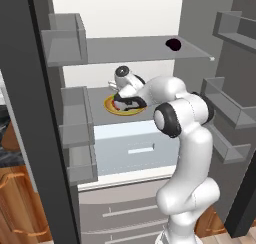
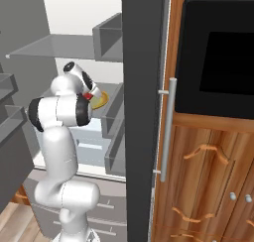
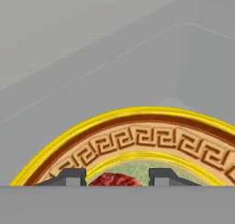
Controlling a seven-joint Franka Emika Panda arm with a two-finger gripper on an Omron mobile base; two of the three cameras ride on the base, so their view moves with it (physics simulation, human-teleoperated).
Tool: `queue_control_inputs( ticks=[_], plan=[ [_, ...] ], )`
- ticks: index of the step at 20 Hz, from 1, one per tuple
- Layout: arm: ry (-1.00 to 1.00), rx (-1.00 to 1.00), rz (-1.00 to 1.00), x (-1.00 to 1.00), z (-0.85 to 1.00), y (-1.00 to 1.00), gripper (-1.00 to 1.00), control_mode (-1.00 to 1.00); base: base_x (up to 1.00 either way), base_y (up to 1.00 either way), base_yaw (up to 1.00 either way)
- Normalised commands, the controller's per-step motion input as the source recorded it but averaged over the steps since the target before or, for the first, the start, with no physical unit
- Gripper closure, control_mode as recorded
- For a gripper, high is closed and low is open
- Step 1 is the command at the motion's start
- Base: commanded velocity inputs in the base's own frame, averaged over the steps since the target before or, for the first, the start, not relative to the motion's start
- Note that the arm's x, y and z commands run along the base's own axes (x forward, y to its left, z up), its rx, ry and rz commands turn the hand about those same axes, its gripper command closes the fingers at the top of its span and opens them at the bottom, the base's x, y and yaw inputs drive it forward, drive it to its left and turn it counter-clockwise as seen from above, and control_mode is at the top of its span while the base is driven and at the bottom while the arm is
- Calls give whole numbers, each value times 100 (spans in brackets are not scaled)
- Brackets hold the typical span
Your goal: Retrieve the steak from the fridge and place it on the cutting board.
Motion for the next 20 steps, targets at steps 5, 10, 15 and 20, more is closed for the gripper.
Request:
queue_control_inputs(
  ticks=[5, 10, 15, 20],
  plan=[
    [-33, 0, 1, -94, 31, 0, 100, -100, 0, 0, 0],
    [-20, 0, 0, -100, 75, 0, 100, -100, 0, 0, 0],
    [4, 0, 0, -100, 100, 0, 100, -100, 0, 0, 0],
    [19, 3, 0, -100, 100, -8, 100, -100, 0, 0, 0]
  ],
)
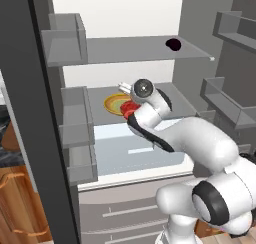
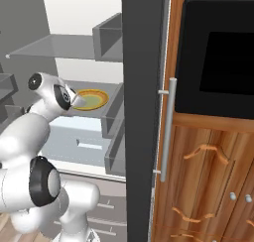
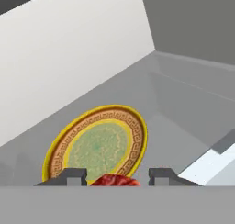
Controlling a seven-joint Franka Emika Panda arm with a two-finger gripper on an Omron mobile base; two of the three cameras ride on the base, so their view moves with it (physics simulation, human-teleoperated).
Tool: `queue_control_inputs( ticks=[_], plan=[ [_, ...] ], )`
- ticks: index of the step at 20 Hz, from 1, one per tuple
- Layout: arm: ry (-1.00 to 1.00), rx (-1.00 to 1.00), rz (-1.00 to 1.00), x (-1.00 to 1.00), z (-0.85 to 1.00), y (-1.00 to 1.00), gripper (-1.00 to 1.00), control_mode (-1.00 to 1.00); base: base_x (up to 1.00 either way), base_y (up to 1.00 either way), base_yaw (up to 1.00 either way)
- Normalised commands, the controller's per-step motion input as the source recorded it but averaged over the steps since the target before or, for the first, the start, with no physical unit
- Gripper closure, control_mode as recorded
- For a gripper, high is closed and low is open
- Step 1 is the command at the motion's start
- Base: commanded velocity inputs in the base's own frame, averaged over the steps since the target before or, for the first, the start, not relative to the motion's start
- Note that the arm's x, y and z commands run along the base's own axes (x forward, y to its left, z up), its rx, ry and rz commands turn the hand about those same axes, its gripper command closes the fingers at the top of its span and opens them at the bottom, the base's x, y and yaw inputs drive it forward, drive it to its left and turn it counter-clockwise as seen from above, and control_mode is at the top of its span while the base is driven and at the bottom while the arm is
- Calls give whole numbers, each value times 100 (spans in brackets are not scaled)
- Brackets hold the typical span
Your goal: Retrieve the steak from the fridge and place it on the cutting board.
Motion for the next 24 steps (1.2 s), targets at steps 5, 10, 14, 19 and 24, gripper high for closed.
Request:
queue_control_inputs(
  ticks=[5, 10, 14, 19, 24],
  plan=[
    [29, 0, 0, -100, 100, -1, 100, -100, 0, 0, 0],
    [9, 0, 0, -100, 63, -6, 100, -100, 0, 0, 0],
    [-4, 0, 0, -36, 5, 0, 100, -100, 0, 0, 0],
    [0, 0, 0, -44, -6, 0, 100, 100, -40, 0, 0],
    [0, 0, 0, 0, 0, 0, 100, 100, -100, -1, 9]
  ],
)
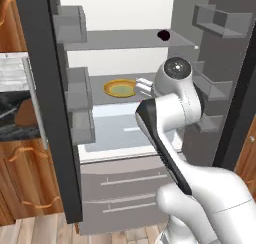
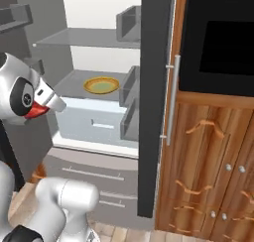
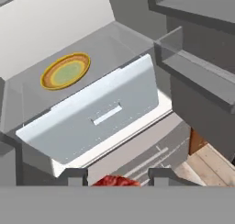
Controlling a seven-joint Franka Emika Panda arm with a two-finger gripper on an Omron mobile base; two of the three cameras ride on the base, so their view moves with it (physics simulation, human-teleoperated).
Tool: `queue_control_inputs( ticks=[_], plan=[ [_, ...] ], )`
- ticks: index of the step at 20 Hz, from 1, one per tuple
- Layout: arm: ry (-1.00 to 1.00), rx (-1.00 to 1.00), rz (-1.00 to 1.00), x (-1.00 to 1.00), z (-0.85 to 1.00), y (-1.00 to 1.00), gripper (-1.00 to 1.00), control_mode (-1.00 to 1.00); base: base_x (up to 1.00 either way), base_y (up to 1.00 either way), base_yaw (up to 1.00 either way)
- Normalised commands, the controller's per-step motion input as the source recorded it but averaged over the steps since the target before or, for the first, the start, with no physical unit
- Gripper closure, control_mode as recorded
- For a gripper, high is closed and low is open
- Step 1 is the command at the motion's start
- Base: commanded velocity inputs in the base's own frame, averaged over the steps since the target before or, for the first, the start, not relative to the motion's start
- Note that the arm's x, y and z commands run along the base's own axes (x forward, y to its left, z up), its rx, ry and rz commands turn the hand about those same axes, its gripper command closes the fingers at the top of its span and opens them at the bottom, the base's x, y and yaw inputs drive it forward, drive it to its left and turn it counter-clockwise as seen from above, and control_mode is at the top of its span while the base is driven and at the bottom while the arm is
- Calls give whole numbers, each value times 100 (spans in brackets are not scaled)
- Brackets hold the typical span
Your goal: Retrieve the steak from the fridge and place it on the cutting board.
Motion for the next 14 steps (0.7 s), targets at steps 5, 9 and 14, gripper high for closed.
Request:
queue_control_inputs(
  ticks=[5, 9, 14],
  plan=[
    [0, 0, 0, 0, 0, 0, 100, 100, -100, 0, 50],
    [0, 0, 0, 0, 0, 0, 100, 100, -82, 0, 72],
    [0, 0, 0, 0, 0, 0, 100, 100, -93, 16, 61]
  ],
)
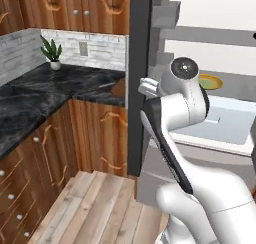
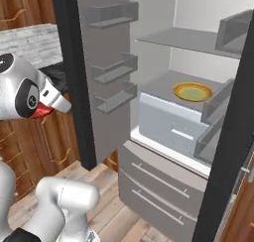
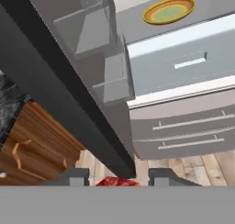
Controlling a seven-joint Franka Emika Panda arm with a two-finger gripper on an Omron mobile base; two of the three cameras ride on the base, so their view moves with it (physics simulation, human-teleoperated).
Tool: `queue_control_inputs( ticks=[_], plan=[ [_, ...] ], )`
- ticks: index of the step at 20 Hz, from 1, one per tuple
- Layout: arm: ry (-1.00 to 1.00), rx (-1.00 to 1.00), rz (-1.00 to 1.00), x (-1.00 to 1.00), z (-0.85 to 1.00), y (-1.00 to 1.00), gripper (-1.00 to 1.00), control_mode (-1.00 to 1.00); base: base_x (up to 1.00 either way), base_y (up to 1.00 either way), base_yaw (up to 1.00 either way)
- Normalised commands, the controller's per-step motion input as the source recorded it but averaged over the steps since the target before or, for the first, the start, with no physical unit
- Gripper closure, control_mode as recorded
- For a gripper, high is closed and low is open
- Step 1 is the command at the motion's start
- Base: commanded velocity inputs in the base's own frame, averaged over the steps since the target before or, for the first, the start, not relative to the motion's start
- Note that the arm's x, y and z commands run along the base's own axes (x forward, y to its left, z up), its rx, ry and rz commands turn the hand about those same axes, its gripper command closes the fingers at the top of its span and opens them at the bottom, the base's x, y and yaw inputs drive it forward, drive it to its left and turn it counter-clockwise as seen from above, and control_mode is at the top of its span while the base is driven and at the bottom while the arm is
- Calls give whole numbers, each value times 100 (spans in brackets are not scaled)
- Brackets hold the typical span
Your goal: Retrieve the steak from the fridge and place it on the cutting board.
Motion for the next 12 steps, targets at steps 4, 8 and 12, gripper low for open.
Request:
queue_control_inputs(
  ticks=[4, 8, 12],
  plan=[
    [0, 0, 0, 0, 0, 0, 100, 100, -51, 98, 18],
    [0, 0, 0, 0, 0, 0, 100, 100, 24, 100, -4],
    [0, 0, 0, 0, 0, 0, 100, 100, 33, 100, -21]
  ],
)
